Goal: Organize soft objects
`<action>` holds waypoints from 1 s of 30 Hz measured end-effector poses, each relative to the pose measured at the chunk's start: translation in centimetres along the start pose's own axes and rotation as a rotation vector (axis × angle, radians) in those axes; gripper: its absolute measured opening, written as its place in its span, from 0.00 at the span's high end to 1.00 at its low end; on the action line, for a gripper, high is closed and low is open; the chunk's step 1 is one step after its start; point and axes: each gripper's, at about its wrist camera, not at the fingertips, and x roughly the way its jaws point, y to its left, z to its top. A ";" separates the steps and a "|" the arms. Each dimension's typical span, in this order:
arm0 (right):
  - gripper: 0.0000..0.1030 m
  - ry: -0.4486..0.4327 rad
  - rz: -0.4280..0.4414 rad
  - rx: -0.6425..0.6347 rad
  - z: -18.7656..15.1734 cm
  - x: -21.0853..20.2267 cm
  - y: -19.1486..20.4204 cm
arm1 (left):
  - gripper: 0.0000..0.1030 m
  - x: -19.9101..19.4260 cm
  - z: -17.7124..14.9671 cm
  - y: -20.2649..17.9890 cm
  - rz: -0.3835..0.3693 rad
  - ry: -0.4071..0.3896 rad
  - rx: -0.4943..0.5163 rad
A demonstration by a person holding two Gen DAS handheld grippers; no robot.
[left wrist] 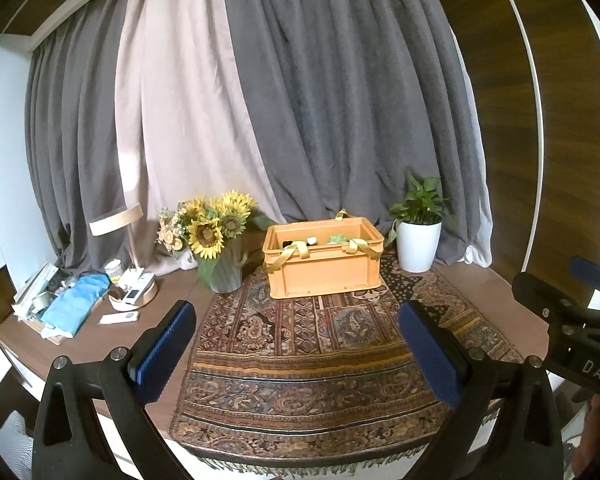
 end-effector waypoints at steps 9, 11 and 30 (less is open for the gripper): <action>0.11 -0.003 -0.007 0.008 -0.7 -1.9 -0.6 | 0.00 -1.9 -0.4 -0.5 -0.012 -0.014 0.010; 0.11 -0.001 -0.007 0.006 -0.8 -2.2 -0.7 | 0.00 -2.1 -0.5 -0.5 -0.016 -0.013 0.010; 0.11 0.000 -0.001 0.005 -1.1 -3.4 -0.9 | 0.00 -3.3 -0.6 -0.8 -0.031 -0.011 0.015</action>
